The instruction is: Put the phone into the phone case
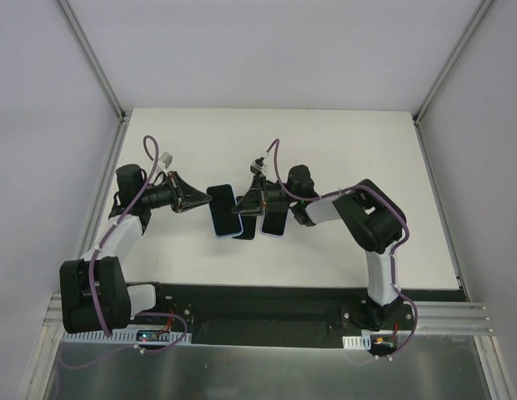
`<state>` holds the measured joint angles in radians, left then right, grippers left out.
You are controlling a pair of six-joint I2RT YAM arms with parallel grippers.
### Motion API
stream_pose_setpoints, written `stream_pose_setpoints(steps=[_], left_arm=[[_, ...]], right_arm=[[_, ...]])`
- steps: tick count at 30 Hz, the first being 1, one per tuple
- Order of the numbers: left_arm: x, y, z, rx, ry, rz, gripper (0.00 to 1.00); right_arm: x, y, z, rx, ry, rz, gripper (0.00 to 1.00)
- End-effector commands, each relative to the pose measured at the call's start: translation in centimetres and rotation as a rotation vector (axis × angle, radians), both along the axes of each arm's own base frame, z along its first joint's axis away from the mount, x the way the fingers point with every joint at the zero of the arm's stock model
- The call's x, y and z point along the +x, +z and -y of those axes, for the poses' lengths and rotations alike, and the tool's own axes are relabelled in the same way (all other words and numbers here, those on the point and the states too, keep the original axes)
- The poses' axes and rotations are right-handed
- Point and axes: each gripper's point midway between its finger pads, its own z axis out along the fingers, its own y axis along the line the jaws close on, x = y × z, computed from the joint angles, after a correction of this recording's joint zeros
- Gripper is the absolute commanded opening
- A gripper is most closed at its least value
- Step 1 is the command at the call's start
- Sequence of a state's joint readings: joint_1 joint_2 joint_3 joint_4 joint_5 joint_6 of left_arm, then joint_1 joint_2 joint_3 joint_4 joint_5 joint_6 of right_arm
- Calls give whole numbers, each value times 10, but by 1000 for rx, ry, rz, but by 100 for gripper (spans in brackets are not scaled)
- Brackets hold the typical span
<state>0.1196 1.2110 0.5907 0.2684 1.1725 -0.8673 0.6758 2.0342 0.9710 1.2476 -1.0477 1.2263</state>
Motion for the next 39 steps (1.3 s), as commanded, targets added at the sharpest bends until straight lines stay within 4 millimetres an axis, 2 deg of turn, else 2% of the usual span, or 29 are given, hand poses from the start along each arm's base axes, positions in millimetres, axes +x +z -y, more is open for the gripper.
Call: stream_pose_setpoints(steps=[1, 6, 7, 9, 10, 13, 17, 19, 23, 24, 27, 28, 30, 32, 33, 34, 38, 39], left_arm=[[1, 8, 1, 9, -23, 76, 0], [-1, 6, 2, 56, -25, 98, 0], [-4, 7, 2, 59, -25, 95, 22], [-5, 6, 2, 68, -16, 94, 49], [-2, 5, 0, 83, 12, 95, 69], [0, 5, -1, 92, 30, 102, 73], [2, 17, 3, 42, 4, 121, 67], [2, 15, 5, 35, -9, 110, 63], [-1, 11, 11, 34, -24, 102, 49], [-1, 11, 11, 35, -24, 107, 36], [-4, 11, 14, 39, -25, 110, 15], [-4, 10, 14, 41, -23, 105, 3], [1, 2, 11, 103, 5, 108, 0], [-3, -10, 12, 151, -7, 87, 0], [-4, -11, 13, 147, -14, 78, 0], [-7, -12, 17, 146, -27, 73, 0], [-10, -11, 20, 138, -26, 56, 0], [-15, -7, 27, 135, -51, 66, 0]], right_arm=[[-12, 43, 8, 182, 36, 222, 11], [-10, 48, 11, 188, 17, 222, 10], [-11, 50, 13, 188, 14, 222, 9], [-12, 54, 15, 194, 12, 234, 9], [-16, 55, 16, 194, 27, 240, 9], [-24, 60, 19, 202, 56, 268, 9], [-30, 66, 19, 211, 70, 275, 10], [-32, 68, 19, 215, 70, 280, 10], [-44, 69, 14, 221, 105, 289, 10], [-47, 68, 14, 218, 109, 282, 10], [-53, 67, 14, 220, 115, 286, 11], [-54, 68, 14, 220, 115, 285, 12], [-54, 68, 14, 219, 111, 278, 18], [-52, 68, 13, 218, 103, 262, 24], [-50, 66, 11, 213, 99, 250, 32], [-47, 66, 10, 215, 89, 247, 34], [-43, 67, 7, 219, 74, 244, 40], [-43, 68, 7, 220, 75, 241, 39]])
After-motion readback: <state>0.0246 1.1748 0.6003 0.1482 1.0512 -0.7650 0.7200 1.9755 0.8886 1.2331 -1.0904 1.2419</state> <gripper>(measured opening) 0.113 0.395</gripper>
